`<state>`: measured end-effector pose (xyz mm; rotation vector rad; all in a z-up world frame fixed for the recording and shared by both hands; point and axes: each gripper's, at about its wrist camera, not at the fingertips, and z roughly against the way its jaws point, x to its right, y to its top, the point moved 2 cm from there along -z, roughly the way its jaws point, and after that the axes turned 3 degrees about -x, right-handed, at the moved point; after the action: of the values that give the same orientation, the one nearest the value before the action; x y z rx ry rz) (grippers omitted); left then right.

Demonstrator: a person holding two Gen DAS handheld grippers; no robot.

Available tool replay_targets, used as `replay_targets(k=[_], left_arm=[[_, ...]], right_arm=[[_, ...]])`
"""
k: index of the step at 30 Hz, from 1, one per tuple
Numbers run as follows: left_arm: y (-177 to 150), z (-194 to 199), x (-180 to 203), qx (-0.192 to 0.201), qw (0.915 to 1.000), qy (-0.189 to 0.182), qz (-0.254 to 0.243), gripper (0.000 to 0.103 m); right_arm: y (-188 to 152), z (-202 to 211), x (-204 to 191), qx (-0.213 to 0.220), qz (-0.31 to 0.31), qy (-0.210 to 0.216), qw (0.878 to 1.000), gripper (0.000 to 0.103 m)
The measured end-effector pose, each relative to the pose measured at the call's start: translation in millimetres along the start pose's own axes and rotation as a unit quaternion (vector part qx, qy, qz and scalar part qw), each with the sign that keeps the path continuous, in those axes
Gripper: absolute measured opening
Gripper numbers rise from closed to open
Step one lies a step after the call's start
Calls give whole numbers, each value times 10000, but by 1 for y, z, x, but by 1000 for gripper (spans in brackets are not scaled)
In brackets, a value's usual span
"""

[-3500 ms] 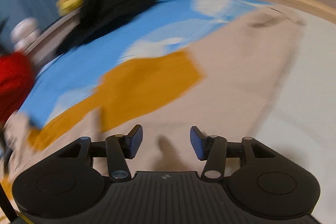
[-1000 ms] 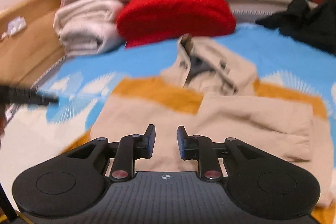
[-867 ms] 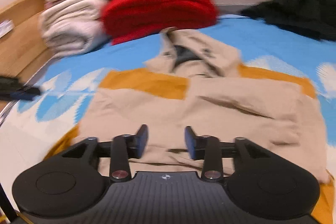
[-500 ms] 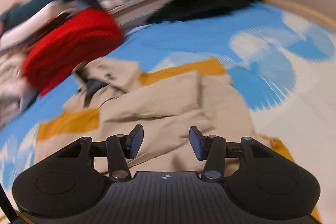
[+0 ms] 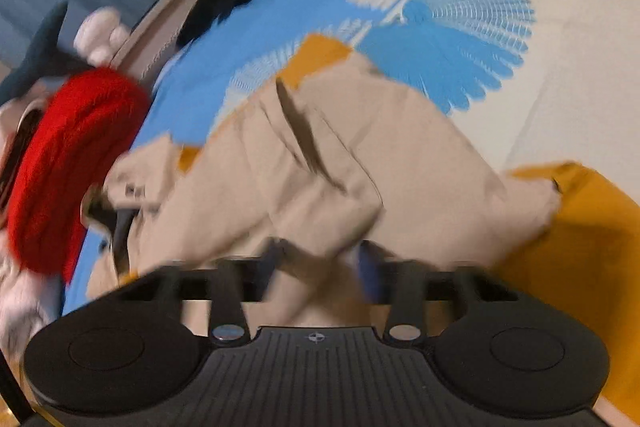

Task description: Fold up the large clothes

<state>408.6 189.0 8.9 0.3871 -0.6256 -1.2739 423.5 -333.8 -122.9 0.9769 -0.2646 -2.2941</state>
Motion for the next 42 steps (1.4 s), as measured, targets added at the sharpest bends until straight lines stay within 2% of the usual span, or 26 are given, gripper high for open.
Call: replay_targets(k=[1,2,3,5,6,7,9,10,11,12,14,17,19,20,22,24,26,30,31,33,35,37,38,42], left_arm=[[0,0,-1,7,10000,2,10,59],[1,0,-1,12,10000,5,21,59],[1,1,-2,18,10000,11,36,59],[2,1,-6,27,10000,32,81,59],[3,1,-7,33,9999,40,104,59],[3,1,-8,35,9999,52,127,59],[4,2,-11,31,9998,62,161,59],[4,2,-12,33,9998,59,171,59],[4,3,-13,38,9998,58,181,59],[4,4,-14,48,9998,62,193,59],[5,6,-18,68,9997,66,228,59],[7,7,-22,79,9995,83,290,59],[7,7,-22,75,9995,76,283,59],[7,7,-22,76,9996,67,268,59],[7,7,-21,66,9997,52,240,59],[6,6,-18,53,9997,47,232,59],[6,4,-17,46,9997,48,222,59],[5,2,-14,31,9998,63,212,59],[5,2,-13,27,9998,65,200,59],[4,1,-11,18,9998,69,182,59],[3,1,-11,12,9998,71,175,59],[3,0,-11,5,9998,84,174,59],[3,0,-12,3,9998,89,177,59],[3,0,-12,-6,9999,69,142,59]], right_arm=[[1,7,-18,259,302,33,9992,7],[-1,17,-46,527,914,171,9943,5],[-9,30,-80,800,1735,385,9808,4],[-37,55,-137,1189,3045,981,9399,4],[-54,68,-162,1096,3434,1520,9203,5],[-70,77,-181,803,3628,2070,9050,5],[-95,88,-207,114,3883,2850,8763,10],[-106,92,-216,-118,3959,3078,8651,25],[-114,94,-219,-198,3933,3142,8638,36],[-118,93,-218,-189,3834,3102,8697,56],[-123,81,-210,-285,3591,2897,8867,59],[-136,45,-196,-468,3405,2103,9152,59],[-149,19,-188,-717,3384,1634,9239,58],[-158,9,-185,-792,3436,1469,9242,58],[-179,-13,-179,-1232,3616,1035,9183,58],[-199,-27,-175,-1638,4003,610,8996,58],[-206,-15,-173,-1434,4286,616,8899,58],[-195,14,-181,-873,4032,933,9061,57],[-195,19,-187,-743,4007,999,9077,58],[-196,20,-197,-793,4007,1178,9052,58],[-208,10,-208,-1021,4160,1261,8948,60],[-224,1,-217,-1233,4461,1260,8775,70],[-233,-5,-222,-1264,4597,1235,8703,72],[-267,-20,-235,-1263,5136,919,8437,73]])
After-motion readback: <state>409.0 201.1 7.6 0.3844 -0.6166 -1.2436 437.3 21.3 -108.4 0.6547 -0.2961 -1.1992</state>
